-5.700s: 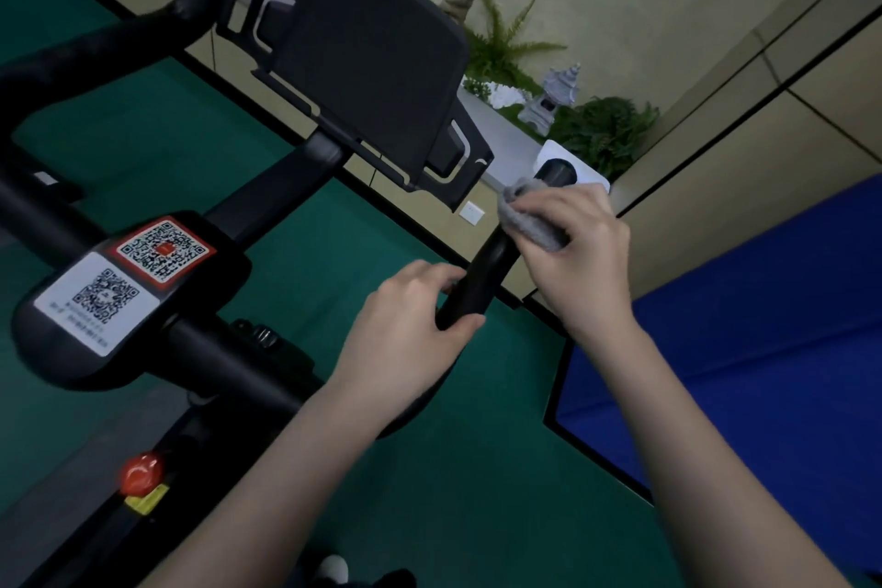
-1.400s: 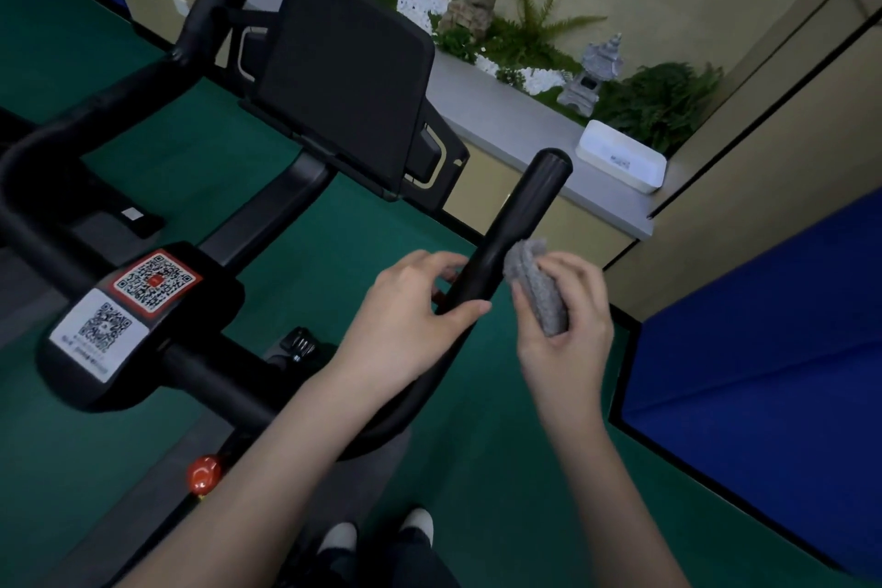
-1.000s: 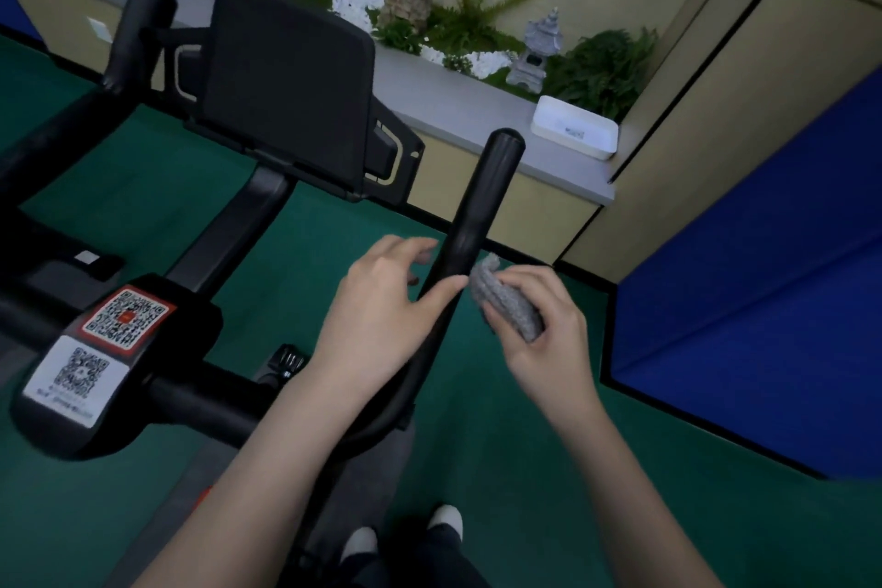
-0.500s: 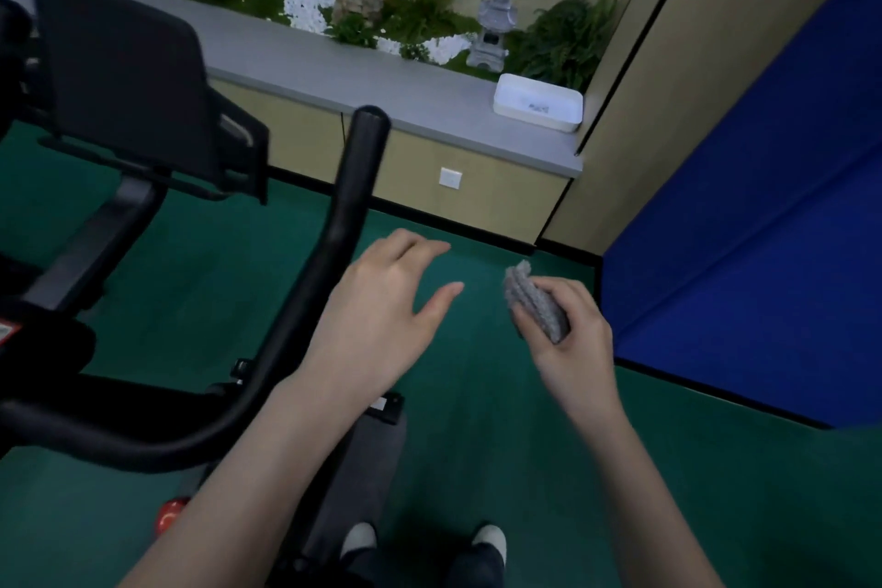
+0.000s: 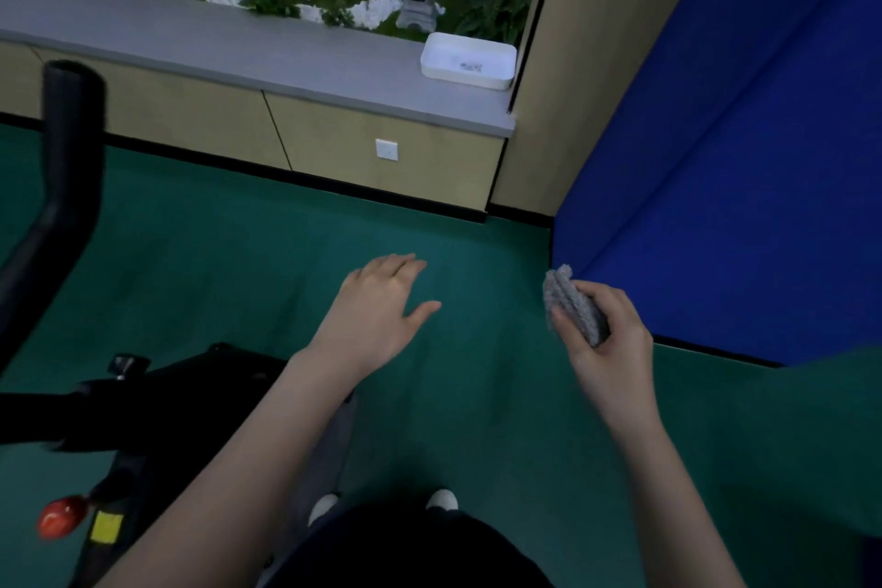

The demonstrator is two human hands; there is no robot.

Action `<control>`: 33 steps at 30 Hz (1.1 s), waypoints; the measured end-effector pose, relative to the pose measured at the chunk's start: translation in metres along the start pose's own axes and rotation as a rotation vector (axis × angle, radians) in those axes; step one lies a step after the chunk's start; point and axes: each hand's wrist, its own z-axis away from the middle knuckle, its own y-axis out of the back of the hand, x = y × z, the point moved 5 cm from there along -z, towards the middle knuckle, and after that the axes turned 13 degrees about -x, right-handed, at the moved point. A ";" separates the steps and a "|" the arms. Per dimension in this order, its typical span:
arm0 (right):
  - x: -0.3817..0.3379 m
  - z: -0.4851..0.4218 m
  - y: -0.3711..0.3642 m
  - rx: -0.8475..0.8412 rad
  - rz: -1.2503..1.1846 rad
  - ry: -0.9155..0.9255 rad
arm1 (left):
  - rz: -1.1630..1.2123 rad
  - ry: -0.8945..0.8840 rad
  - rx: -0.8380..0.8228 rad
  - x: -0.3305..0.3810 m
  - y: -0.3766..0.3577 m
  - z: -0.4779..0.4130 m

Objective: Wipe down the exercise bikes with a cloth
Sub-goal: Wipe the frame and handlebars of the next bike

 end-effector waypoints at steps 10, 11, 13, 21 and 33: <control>0.035 -0.029 0.023 0.012 -0.019 -0.045 | -0.061 0.035 -0.111 0.013 -0.024 -0.049; 0.035 -0.036 0.022 0.007 -0.016 -0.042 | -0.069 0.046 -0.114 0.010 -0.023 -0.055; 0.036 -0.054 0.019 -0.009 0.005 -0.037 | -0.065 0.065 -0.117 0.005 -0.021 -0.071; 0.033 -0.163 0.000 -0.108 0.052 -0.016 | 0.008 0.100 -0.117 -0.031 0.000 -0.157; 0.012 -0.307 -0.065 -0.333 0.188 0.105 | 0.154 0.311 -0.108 -0.129 0.024 -0.229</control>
